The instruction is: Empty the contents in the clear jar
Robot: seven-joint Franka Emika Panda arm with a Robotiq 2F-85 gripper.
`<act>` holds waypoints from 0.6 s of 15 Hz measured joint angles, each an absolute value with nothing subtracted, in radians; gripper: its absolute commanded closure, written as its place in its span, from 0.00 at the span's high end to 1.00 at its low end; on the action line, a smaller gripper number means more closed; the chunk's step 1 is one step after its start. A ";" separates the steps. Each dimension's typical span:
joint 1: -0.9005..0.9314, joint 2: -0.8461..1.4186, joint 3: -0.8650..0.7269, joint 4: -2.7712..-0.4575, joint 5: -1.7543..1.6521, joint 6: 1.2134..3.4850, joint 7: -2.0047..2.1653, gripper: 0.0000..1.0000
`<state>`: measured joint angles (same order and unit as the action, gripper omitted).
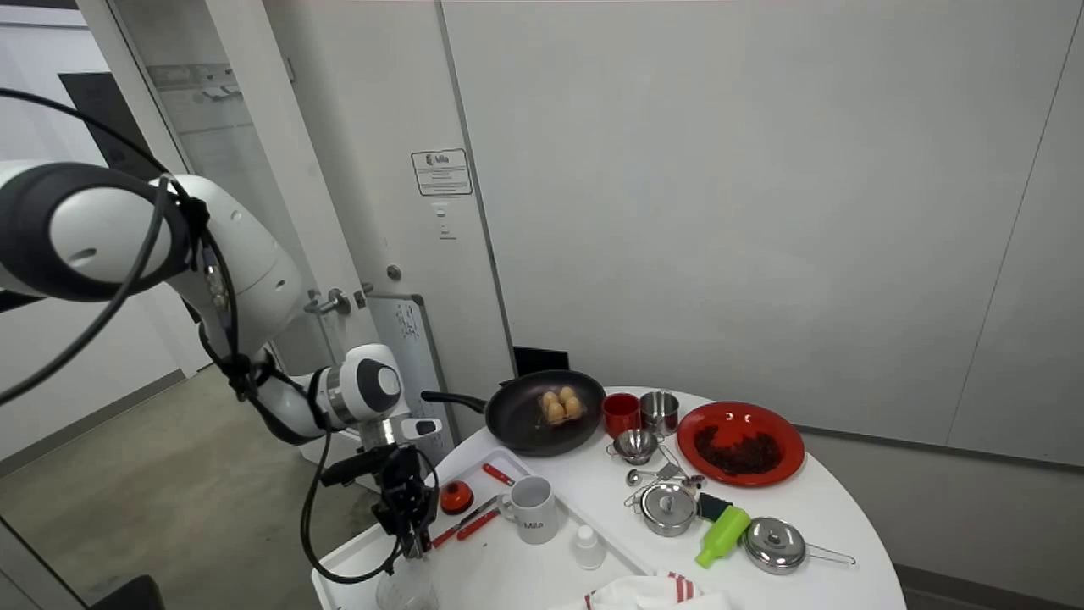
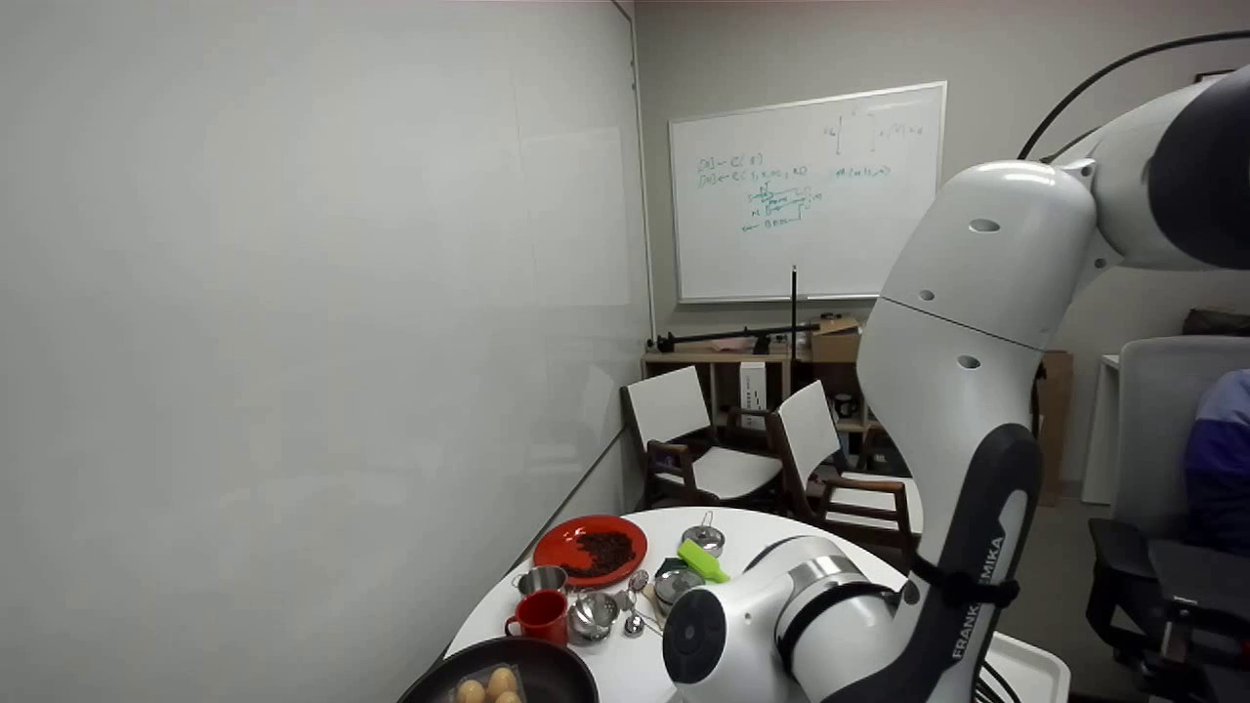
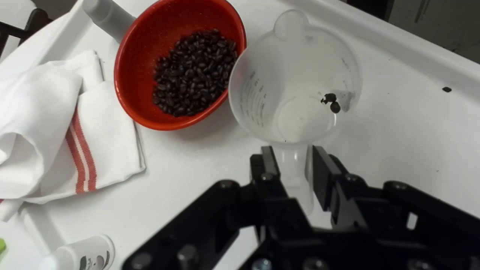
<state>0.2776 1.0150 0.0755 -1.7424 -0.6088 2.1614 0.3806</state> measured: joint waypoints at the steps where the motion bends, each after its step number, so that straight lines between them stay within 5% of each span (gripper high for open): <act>1: 0.299 1.025 0.059 -1.734 -0.605 2.162 0.393 0.09; 9: 0.409 1.122 -0.013 -1.647 -0.584 2.162 0.456 0.10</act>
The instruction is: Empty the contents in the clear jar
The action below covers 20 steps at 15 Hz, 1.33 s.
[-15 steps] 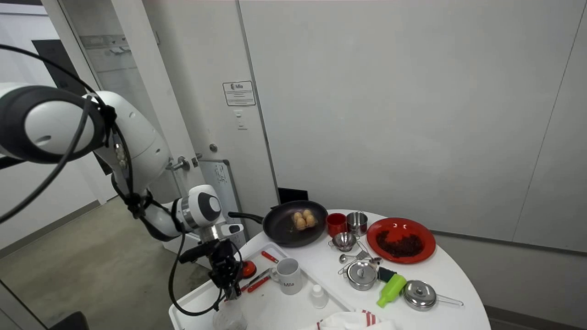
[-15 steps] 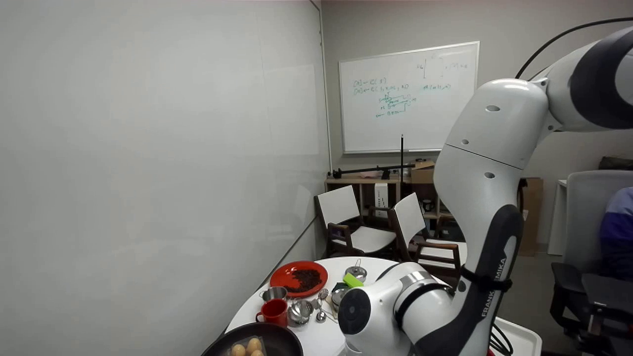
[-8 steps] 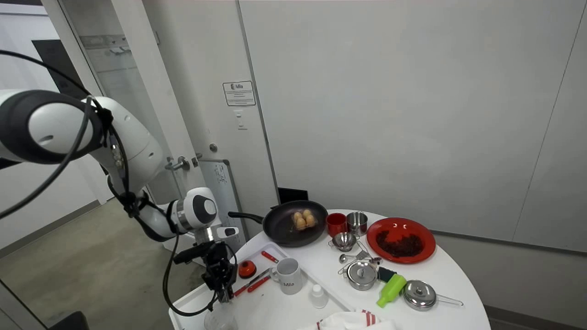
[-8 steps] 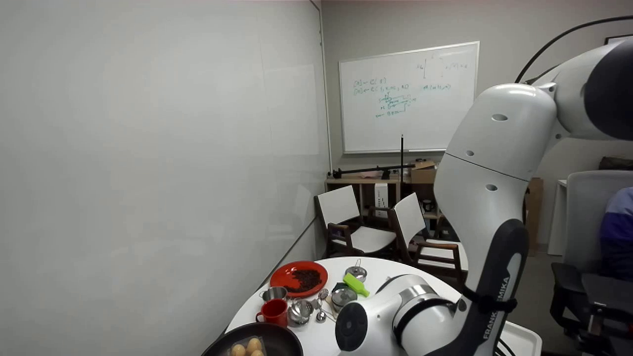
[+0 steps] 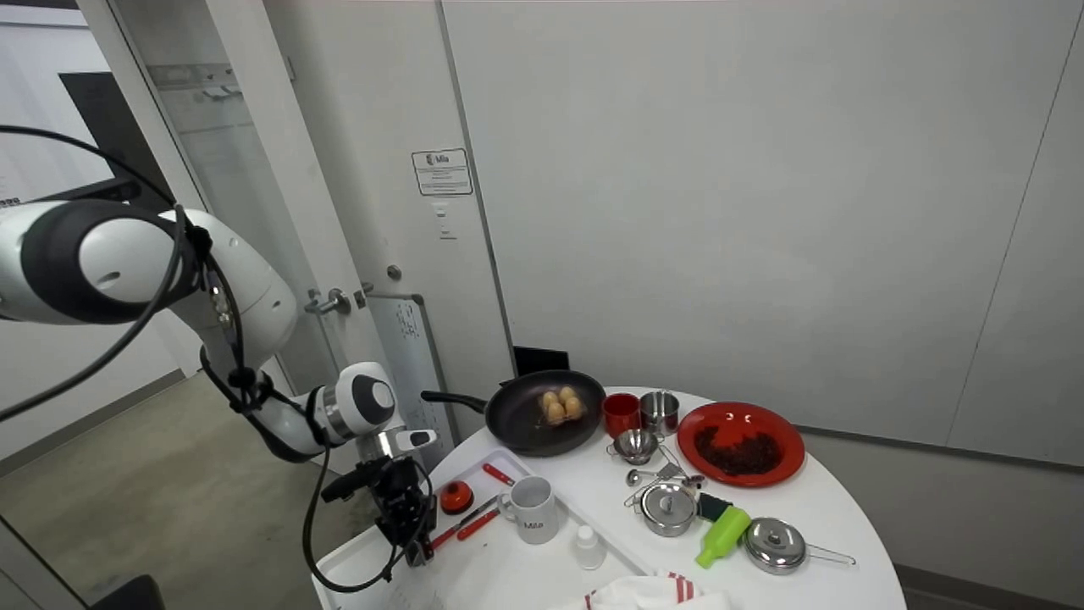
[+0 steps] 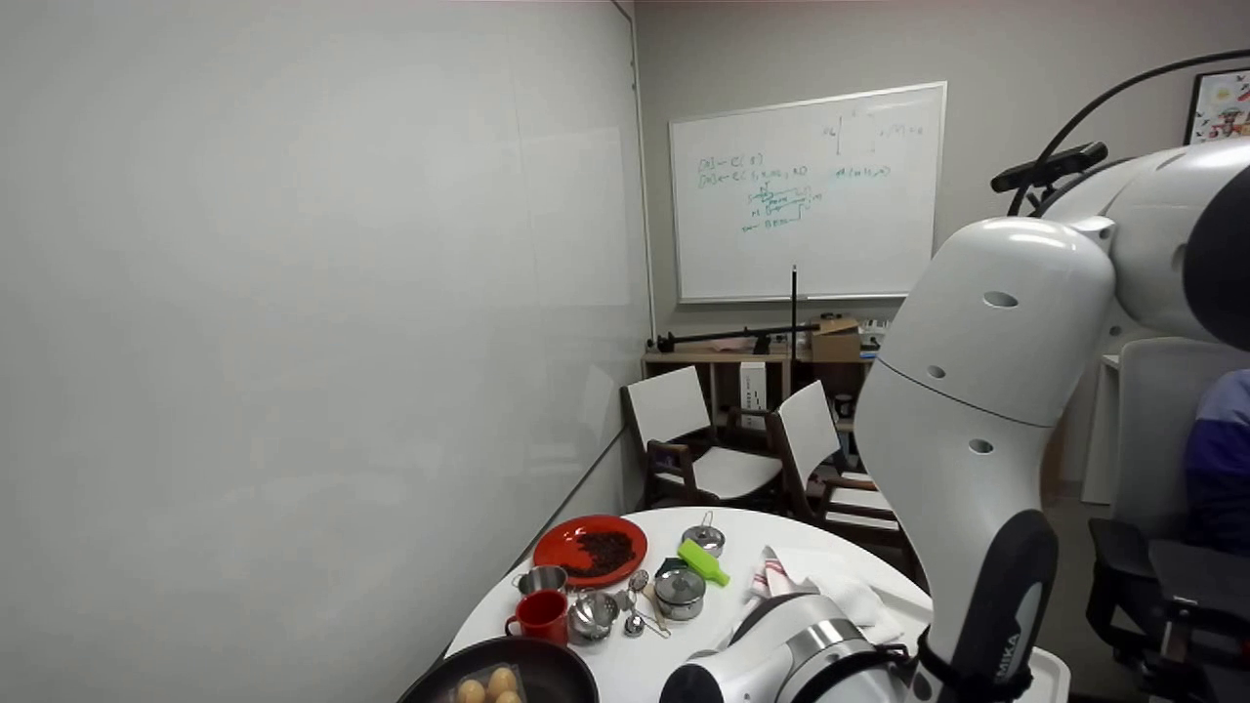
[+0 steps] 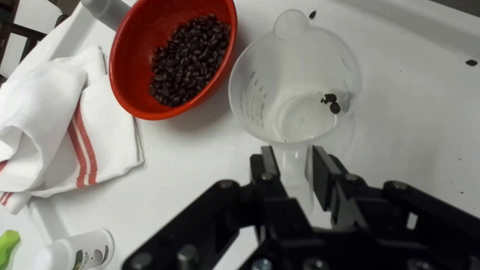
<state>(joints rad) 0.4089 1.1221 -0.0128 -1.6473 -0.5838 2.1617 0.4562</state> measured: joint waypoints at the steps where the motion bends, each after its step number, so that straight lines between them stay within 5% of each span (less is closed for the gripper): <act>1: 0.414 1.130 -0.017 -1.638 -0.579 2.161 0.456 0.52; 3: 0.422 1.143 -0.025 -1.621 -0.568 2.149 0.456 0.58; 8: 0.425 1.157 -0.037 -1.594 -0.533 2.110 0.456 0.98; 20: 0.507 0.970 -0.198 -1.660 -0.514 1.936 0.850 1.00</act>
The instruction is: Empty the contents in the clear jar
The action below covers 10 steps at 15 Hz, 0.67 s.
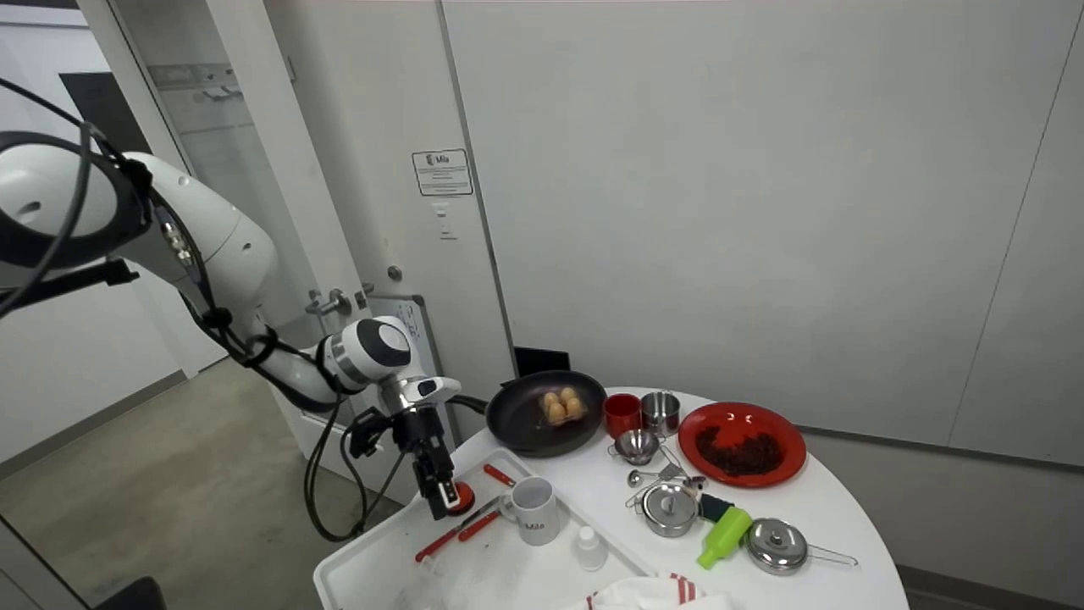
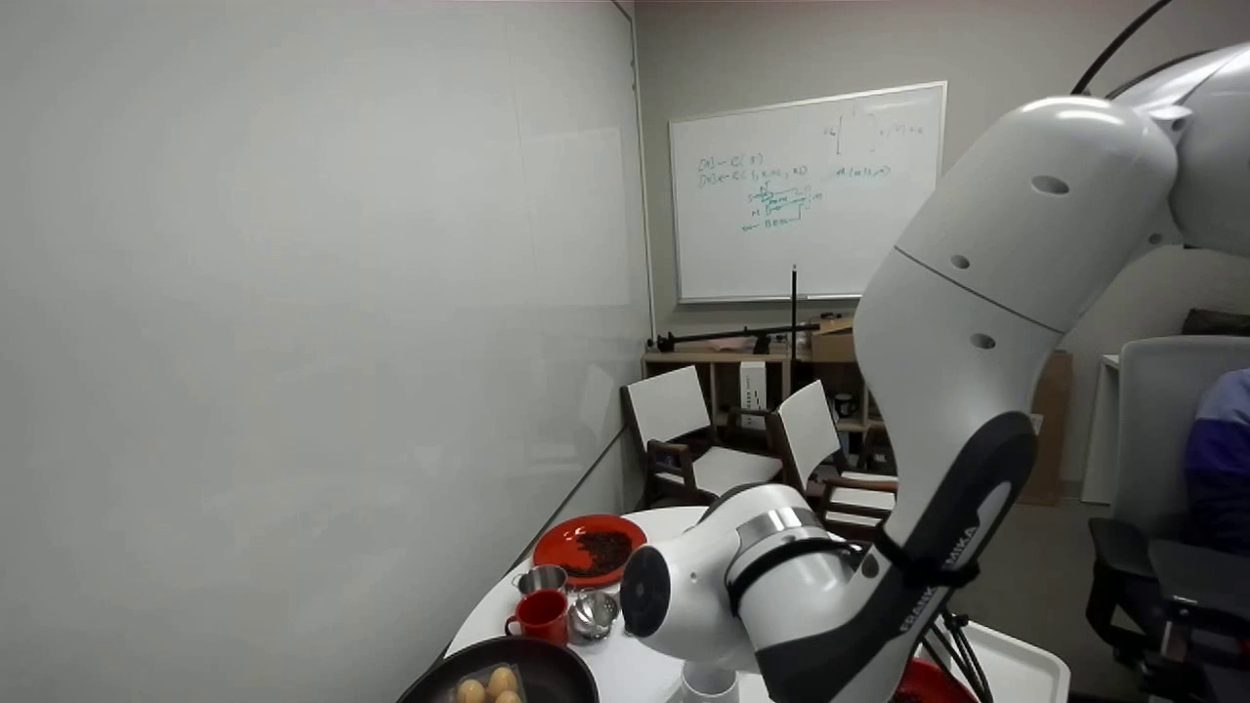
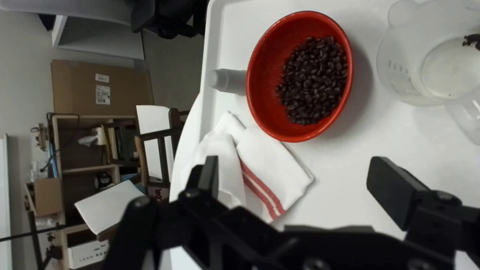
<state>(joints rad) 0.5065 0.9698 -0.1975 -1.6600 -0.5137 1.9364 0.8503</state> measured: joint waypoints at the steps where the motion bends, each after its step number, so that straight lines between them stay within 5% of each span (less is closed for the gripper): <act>1: 0.501 0.938 -0.199 -1.684 -0.514 1.936 0.869 1.00; 10: 0.383 0.625 -0.165 -1.984 -0.552 2.147 0.878 1.00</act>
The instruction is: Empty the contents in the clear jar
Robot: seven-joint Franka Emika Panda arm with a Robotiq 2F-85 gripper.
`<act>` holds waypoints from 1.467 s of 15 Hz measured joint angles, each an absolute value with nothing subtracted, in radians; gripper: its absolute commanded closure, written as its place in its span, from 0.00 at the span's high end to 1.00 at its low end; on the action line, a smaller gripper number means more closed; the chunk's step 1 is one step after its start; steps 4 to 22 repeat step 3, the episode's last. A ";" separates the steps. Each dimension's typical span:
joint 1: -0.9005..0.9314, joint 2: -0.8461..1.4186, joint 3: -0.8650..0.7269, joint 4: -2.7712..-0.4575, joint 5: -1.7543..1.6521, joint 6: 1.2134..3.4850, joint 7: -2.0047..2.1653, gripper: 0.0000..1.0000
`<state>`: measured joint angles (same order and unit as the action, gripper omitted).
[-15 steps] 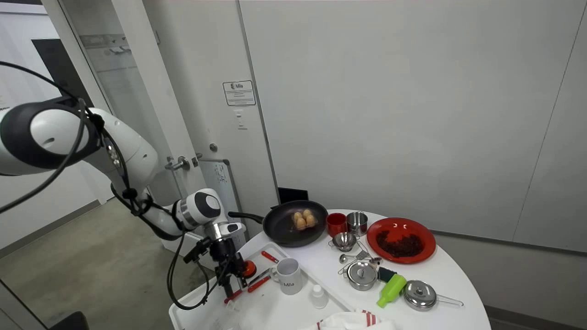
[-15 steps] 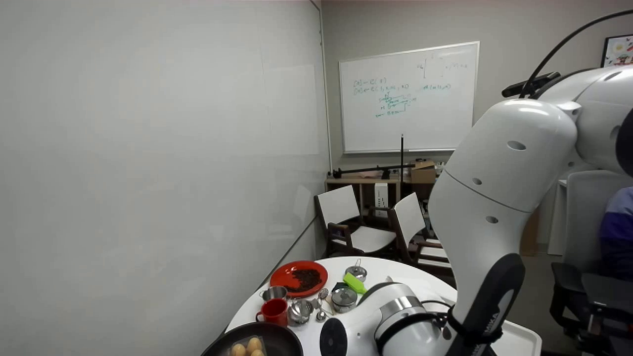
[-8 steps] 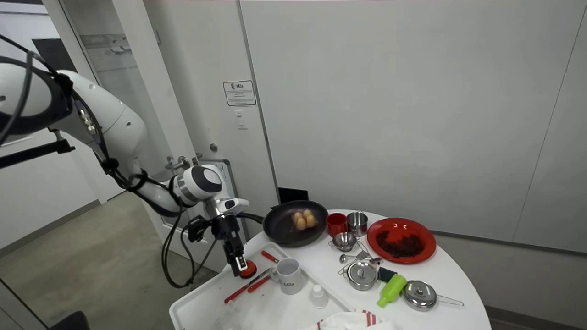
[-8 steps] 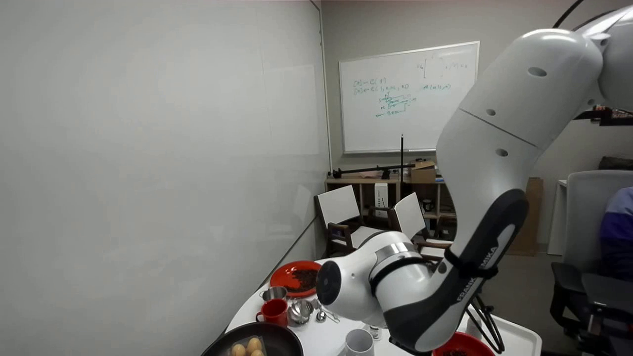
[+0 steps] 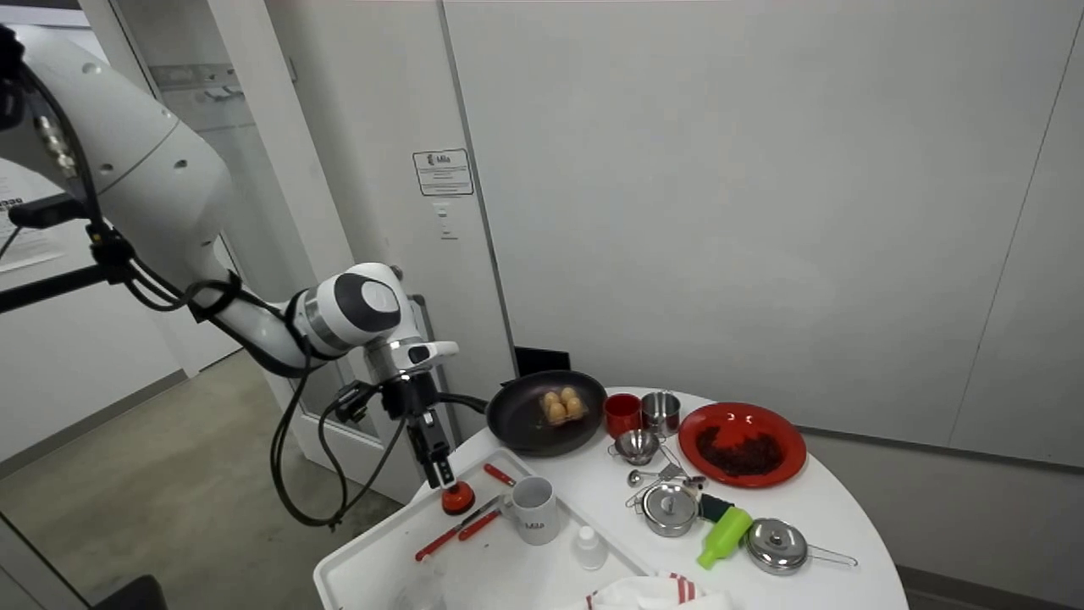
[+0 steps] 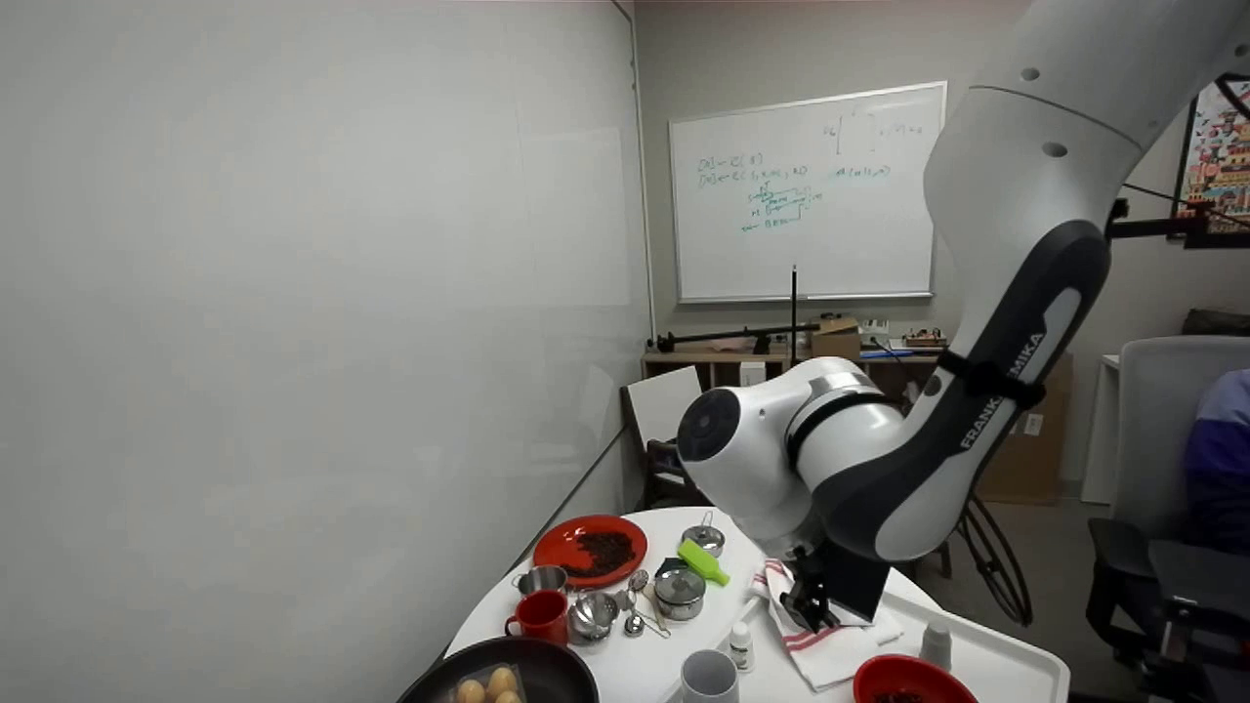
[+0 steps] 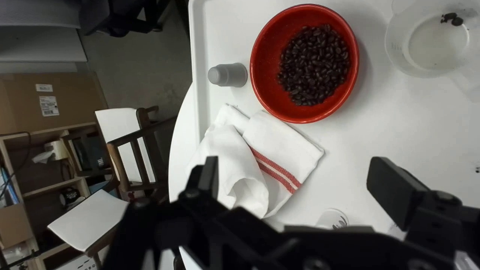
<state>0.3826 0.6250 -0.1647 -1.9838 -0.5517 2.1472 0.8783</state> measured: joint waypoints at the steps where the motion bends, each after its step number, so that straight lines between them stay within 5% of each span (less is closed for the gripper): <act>1: 0.370 0.595 -0.162 -2.017 -0.561 2.175 0.878 1.00; 22: 0.351 0.537 -0.158 -2.080 -0.585 2.211 0.879 1.00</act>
